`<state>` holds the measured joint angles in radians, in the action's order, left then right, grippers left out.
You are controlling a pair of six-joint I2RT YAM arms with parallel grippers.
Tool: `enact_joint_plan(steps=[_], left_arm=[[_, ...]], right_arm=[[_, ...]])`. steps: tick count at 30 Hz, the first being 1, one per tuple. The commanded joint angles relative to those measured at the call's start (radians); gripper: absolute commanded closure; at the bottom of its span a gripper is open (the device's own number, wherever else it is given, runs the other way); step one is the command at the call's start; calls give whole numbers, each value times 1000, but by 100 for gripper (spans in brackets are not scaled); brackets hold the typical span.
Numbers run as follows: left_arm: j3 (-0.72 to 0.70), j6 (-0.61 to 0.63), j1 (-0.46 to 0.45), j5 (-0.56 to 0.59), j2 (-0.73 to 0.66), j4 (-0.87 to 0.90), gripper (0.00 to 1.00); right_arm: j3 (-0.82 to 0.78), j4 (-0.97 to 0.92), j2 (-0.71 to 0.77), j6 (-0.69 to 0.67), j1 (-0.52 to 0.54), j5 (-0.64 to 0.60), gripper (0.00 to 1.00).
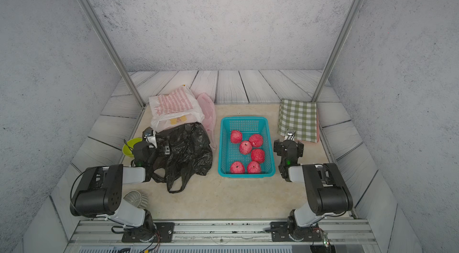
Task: Untie the knot of a plastic bag & take out the apple
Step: Reset both arms
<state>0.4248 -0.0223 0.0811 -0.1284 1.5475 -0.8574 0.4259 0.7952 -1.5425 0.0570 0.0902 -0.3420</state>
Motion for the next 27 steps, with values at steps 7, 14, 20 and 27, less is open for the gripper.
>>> enact_joint_plan(steps=[7, 14, 20, 27], left_arm=[[35, 22, -8, -83, -17, 95, 1], [35, 24, -7, -82, -17, 93, 1], [35, 24, -10, -80, -17, 94, 1], [34, 27, -12, -78, -17, 94, 1]], right_arm=[[9, -16, 6, 12, -3, 7, 1], [7, -24, 13, -14, -15, 97, 1], [35, -57, -2, -18, -22, 135, 1], [27, -62, 10, -13, -49, 184, 1]])
